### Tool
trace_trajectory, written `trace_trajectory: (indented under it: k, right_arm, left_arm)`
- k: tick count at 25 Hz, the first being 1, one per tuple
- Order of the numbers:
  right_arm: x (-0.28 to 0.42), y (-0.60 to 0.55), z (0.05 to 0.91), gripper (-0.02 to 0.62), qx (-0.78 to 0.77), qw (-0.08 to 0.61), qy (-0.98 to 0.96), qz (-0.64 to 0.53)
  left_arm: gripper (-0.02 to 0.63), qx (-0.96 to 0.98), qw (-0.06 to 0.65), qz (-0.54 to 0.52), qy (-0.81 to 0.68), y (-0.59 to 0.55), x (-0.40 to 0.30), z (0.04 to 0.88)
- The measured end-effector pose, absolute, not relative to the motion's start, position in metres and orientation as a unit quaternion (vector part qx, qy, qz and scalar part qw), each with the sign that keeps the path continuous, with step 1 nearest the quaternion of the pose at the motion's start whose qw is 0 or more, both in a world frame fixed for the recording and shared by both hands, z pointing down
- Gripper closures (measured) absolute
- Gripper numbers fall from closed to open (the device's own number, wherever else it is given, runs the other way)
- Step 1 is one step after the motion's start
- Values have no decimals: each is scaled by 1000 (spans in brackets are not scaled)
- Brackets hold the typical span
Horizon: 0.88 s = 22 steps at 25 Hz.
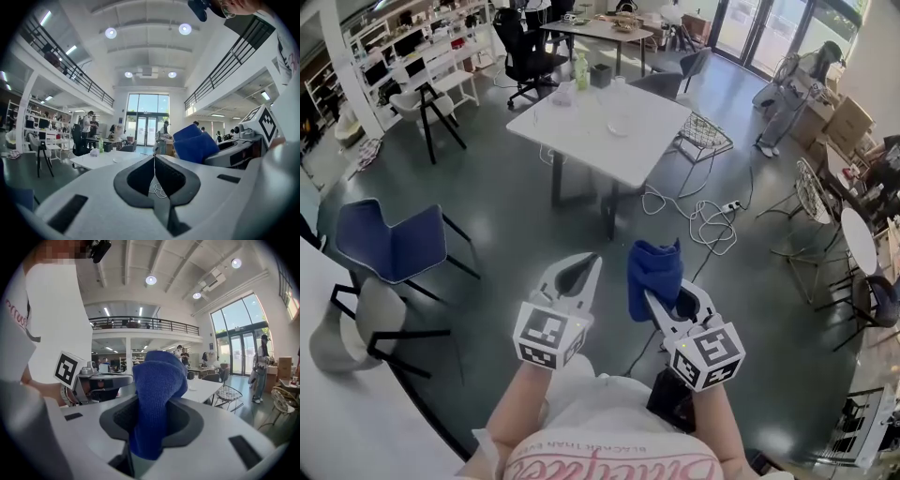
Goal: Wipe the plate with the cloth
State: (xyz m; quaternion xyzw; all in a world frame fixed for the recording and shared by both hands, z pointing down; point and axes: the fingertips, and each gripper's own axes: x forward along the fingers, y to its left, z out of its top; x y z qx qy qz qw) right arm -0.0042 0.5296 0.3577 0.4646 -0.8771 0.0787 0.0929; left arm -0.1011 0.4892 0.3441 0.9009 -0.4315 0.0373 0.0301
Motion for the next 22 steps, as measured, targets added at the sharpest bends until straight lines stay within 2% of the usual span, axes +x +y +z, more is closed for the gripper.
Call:
trace_trajectory:
  k: [11,22]
  right_arm:
    - [20,487,371,472,465,71,-877,100]
    - [20,384,386,472,476,78,-868,118]
  left_arm:
    - [603,900,37,49,-431,447,-77,360]
    - [603,907,55,48,-415,341,-76,376]
